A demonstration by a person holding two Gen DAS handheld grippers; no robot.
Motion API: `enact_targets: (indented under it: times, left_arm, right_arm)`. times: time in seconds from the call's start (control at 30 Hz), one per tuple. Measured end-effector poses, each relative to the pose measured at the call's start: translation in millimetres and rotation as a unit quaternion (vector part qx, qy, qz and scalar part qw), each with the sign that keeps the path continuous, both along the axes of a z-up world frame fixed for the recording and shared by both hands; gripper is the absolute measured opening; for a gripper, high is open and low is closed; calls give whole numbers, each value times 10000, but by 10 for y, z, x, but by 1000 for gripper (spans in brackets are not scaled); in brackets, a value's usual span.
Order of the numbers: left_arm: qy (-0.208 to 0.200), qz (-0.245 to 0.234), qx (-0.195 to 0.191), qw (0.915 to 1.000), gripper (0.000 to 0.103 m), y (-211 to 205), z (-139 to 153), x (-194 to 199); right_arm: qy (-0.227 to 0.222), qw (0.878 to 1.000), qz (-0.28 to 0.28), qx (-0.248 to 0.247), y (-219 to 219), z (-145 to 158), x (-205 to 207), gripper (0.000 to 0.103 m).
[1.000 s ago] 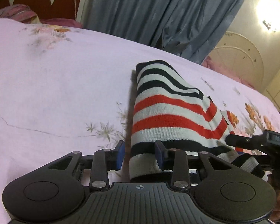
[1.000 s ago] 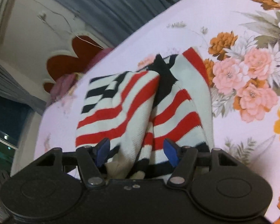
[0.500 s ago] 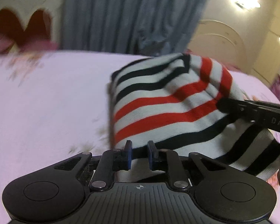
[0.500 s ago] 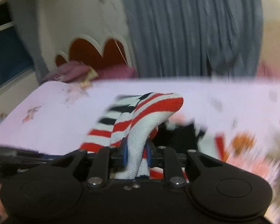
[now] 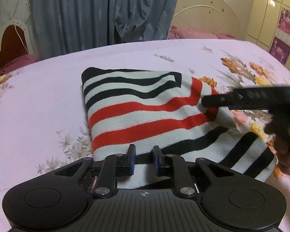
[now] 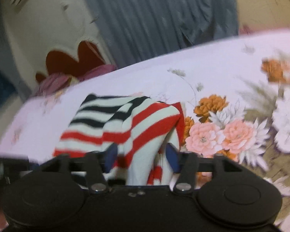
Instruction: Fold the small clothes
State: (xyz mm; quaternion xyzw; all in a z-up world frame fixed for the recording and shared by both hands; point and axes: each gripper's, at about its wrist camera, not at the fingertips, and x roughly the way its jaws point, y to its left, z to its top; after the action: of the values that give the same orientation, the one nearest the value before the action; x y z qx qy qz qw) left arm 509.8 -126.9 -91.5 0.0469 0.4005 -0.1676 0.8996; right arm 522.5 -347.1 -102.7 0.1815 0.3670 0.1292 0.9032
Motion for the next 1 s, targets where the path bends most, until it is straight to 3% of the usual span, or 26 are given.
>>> enact_targets:
  times: [0.07, 0.17, 0.27, 0.3, 0.37, 0.4, 0.47, 0.53, 0.6, 0.63, 0.73, 0.8, 0.87, 0.97, 1.0]
  left_arm:
    - [-16, 6, -76, 10000, 16, 35, -35, 3]
    - [-98, 79, -183, 9998, 17, 54, -49, -16]
    - [-122, 56, -277, 9995, 17, 28, -71, 33]
    - [-90, 11, -259, 9996, 17, 4, -81, 69]
    - [26, -143, -133, 9998, 16, -75, -90, 155]
    - [63, -216, -50, 9997, 16, -107, -82, 188]
    - [145, -302, 96, 9994, 16, -149, -60, 238]
    - [162, -277, 41, 9995, 17, -125, -29, 237]
    - [95, -142, -106, 9998, 17, -29, 43, 167]
    - [26, -87, -192, 9998, 17, 19, 82, 123]
    - [-254, 70, -228, 9994, 17, 121, 176, -125]
    - [-319, 77, -183, 9993, 17, 117, 196, -242]
    - [-367, 90, -68, 9993, 17, 116, 189, -352]
    - [-332, 226, 12, 9992, 17, 146, 164, -467]
    - [-343, 283, 9, 9990, 17, 185, 169, -512]
  right_arm:
    - [192, 9992, -233, 249, -59, -65, 142, 40]
    - [-150, 9998, -125, 14, -16, 4, 225, 9]
    - [-761, 9954, 234, -528, 120, 154, 187, 9]
    - [-736, 9949, 232, -652, 113, 131, 192, 9]
    - [-223, 9953, 134, -930, 61, -70, 303, 9]
    - [-10, 9959, 104, -894, 9, -195, 335, 9]
    - [5, 9973, 33, -727, -57, -196, 322, 9]
    - [61, 9968, -2, -797, -34, -76, 282, 18]
    - [-97, 9958, -36, -905, -3, 80, 166, 39]
    - [-278, 9955, 8, -906, 10, 163, 48, 42]
    - [-562, 9922, 472, -1008, 100, 321, -298, 35]
    - [-615, 9892, 766, -1092, 184, 343, -488, 19]
    - [-635, 9825, 1058, -1392, 305, 340, -638, 12]
    - [-661, 9706, 1367, -1869, 462, 304, -775, 10]
    - [-716, 9605, 1495, -2235, 525, 268, -827, 13]
